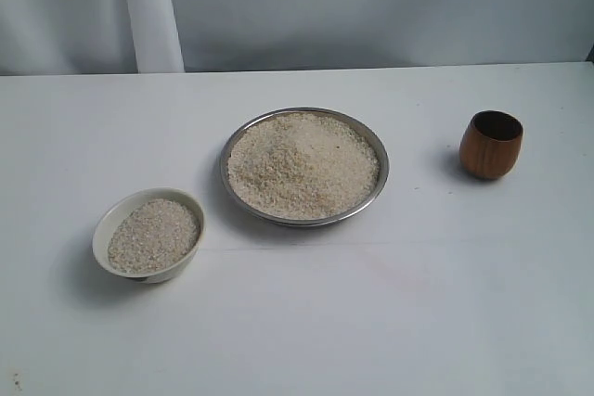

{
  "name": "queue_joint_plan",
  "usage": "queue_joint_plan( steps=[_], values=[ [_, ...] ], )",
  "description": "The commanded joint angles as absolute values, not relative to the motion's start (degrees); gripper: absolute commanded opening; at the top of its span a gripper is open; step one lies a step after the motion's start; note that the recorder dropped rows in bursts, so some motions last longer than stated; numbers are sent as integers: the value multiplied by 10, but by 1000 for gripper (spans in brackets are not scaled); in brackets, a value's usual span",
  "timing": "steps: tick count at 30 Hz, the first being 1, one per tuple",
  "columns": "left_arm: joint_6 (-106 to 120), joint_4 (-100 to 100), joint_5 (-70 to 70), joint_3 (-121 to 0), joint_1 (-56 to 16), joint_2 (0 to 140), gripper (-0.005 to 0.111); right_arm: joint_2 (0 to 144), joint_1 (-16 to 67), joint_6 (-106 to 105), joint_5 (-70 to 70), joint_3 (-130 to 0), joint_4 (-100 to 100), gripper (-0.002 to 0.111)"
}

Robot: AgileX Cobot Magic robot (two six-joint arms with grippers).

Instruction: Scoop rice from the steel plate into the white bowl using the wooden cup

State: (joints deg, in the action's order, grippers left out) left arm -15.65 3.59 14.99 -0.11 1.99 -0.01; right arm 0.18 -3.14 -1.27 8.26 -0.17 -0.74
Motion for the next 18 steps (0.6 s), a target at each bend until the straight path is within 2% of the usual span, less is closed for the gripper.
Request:
queue_joint_plan(
  steps=[1, 4, 18],
  values=[
    [-158, 35, 148, 0, 17, 0, 0, 0, -34, -10, 182, 0, -6, 0],
    [-158, 35, 148, 0, 17, 0, 0, 0, -34, -10, 217, 0, -6, 0],
    [-158, 35, 148, 0, 17, 0, 0, 0, -34, -10, 218, 0, -6, 0]
  ],
)
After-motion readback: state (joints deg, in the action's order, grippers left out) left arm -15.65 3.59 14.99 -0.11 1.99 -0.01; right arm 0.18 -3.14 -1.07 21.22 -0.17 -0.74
